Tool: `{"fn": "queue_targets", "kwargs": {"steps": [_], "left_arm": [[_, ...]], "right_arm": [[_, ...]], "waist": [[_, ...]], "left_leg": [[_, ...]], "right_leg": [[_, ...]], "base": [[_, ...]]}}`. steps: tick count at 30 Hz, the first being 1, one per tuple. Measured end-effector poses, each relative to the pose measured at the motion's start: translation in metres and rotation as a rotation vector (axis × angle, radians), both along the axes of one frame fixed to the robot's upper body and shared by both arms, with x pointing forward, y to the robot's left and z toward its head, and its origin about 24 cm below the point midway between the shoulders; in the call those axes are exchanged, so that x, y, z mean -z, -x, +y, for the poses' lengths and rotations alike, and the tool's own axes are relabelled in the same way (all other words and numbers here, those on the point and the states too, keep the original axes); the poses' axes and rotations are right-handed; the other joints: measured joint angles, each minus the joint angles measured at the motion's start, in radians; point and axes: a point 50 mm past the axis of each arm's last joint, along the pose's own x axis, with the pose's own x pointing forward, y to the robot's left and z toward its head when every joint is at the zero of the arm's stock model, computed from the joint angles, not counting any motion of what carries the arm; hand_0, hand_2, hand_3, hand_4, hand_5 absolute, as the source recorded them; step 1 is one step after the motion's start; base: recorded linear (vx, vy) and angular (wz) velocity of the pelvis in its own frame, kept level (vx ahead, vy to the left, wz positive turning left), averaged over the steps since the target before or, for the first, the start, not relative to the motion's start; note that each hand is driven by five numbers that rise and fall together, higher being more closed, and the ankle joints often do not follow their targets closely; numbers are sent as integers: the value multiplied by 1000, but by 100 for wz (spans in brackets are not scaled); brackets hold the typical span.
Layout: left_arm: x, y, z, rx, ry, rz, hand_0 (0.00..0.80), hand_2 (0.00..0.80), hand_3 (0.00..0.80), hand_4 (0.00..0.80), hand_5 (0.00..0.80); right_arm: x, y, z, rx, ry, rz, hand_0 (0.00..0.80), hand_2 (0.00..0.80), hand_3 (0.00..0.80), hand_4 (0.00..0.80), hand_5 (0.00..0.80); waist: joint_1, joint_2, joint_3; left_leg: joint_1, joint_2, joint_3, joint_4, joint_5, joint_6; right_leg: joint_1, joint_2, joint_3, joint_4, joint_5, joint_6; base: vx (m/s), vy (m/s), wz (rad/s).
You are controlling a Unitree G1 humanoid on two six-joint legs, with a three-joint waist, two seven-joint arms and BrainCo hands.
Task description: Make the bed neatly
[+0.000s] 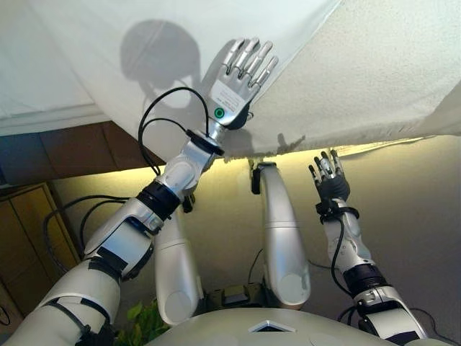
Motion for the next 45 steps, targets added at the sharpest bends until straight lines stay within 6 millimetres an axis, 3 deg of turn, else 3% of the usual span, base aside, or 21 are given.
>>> {"fn": "queue_targets", "kwargs": {"steps": [8, 9, 10, 11, 18, 30, 38, 43, 45], "left_arm": [[-1, -9, 14, -105, -111, 62, 0, 0, 0, 0, 0], [-1, -10, 16, -122, -105, 83, 132, 132, 132, 132, 132], [-2, -11, 16, -138, -98, 98, 546, 546, 546, 546, 546], [-2, -12, 17, -155, -95, 102, 800, 800, 800, 800, 800], [-26, -20, 10, -168, -21, 64, 800, 800, 800, 800, 800], [-12, -24, 16, -194, -3, 112, 800, 800, 800, 800, 800], [31, -14, 27, -167, 114, 298, 800, 800, 800, 800, 800], [64, -1, 31, -136, 238, 425, 800, 800, 800, 800, 800], [74, 4, 35, -133, 295, 463, 800, 800, 800, 800, 800]], "right_arm": [[-11, -1, -4, -9, 22, -39, 0, 0, 0, 0, 0], [-11, -1, -5, -9, 22, -40, 0, 0, 0, 0, 0], [-11, -1, -4, -9, 22, -42, 0, 0, 0, 0, 0], [-12, -1, -4, -10, 22, -44, 0, 0, 0, 0, 0], [-20, -3, -6, -12, 40, -66, 0, 0, 0, 0, 0], [-30, -11, -6, 2, 52, -85, 0, 0, 0, 0, 0], [-25, -7, -7, -5, 76, -57, 0, 0, 0, 0, 0], [-17, 0, -8, 0, 81, -28, 0, 0, 0, 0, 0], [-15, 1, -9, 8, 80, -18, 0, 0, 0, 0, 0]], "waist": [[-7, -3, 0], [-9, -3, 0], [-11, -4, 0], [-14, -4, 0], [-25, -3, 0], [-22, -1, -1], [-4, 17, -1], [11, 34, -2], [36, 36, -2]], "left_leg": [[-76, 5, 7, 48, -10, 3], [-81, 5, 10, 51, -10, 4], [-86, 5, 15, 54, -12, 7], [-88, 5, 21, 56, -14, 10], [-85, 3, 42, 62, -22, 20], [-46, -4, 50, 61, -22, 20], [101, -22, 45, -27, -11, 30], [212, -43, 7, -121, 23, 7], [253, -45, -2, -165, 37, 3]], "right_leg": [[-79, 7, 21, 33, -1, -2], [-86, 6, 25, 37, -1, -2], [-94, 7, 29, 41, 0, -1], [-99, 7, 31, 43, 0, 0], [-105, 8, 53, 42, 5, 9], [-79, 2, 64, 57, 1, 8], [61, -16, 54, -1, -2, 8], [193, -49, -6, -58, -10, 7], [237, -52, -21, -93, -6, 4]], "base": [[-2, 26, -3], [-2, 58, -4], [-1, 67, -5], [-1, 57, -8], [6, 47, -5], [12, 25, 0], [18, 26, 1], [-19, -25, 26], [35, -13, 15]]}}
